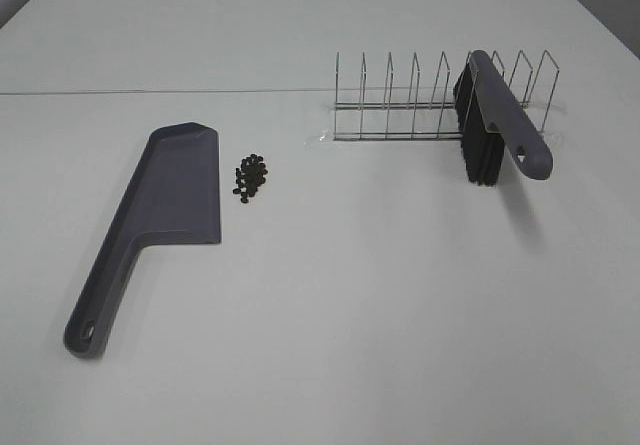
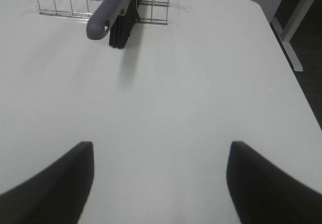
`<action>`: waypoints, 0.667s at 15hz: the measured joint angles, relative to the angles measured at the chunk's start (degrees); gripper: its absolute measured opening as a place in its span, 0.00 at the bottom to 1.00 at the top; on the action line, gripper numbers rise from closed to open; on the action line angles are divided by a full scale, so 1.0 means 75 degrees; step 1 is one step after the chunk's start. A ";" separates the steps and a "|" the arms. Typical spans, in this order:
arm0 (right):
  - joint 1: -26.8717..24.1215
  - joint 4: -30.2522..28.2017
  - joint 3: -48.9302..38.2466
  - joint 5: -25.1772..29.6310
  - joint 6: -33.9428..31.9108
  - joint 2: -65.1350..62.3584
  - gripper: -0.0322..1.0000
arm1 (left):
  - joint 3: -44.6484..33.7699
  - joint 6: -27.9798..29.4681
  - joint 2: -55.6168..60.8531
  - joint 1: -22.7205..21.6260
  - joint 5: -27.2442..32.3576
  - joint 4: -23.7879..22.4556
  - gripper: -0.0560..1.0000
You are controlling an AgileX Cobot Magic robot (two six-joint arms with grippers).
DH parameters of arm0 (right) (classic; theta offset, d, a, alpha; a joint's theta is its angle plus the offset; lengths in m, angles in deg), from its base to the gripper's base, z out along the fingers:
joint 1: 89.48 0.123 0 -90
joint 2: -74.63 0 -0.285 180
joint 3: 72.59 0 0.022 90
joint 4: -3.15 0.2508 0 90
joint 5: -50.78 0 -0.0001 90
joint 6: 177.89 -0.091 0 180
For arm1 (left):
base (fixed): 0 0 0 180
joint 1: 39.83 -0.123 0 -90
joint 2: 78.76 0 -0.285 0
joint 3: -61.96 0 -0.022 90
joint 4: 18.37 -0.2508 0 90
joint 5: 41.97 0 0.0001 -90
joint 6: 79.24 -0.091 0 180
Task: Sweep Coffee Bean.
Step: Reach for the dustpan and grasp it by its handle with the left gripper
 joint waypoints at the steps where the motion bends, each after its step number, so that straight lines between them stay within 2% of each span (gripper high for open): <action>1: 0.0000 0.0000 0.0000 0.0000 0.0000 0.0000 0.71 | 0.0000 0.0000 0.0000 0.0000 0.0000 0.0000 0.67; 10: 0.0000 0.0000 0.0000 0.0000 0.0000 0.0000 0.71 | 0.0000 0.0000 0.0000 0.0000 0.0008 0.0000 0.67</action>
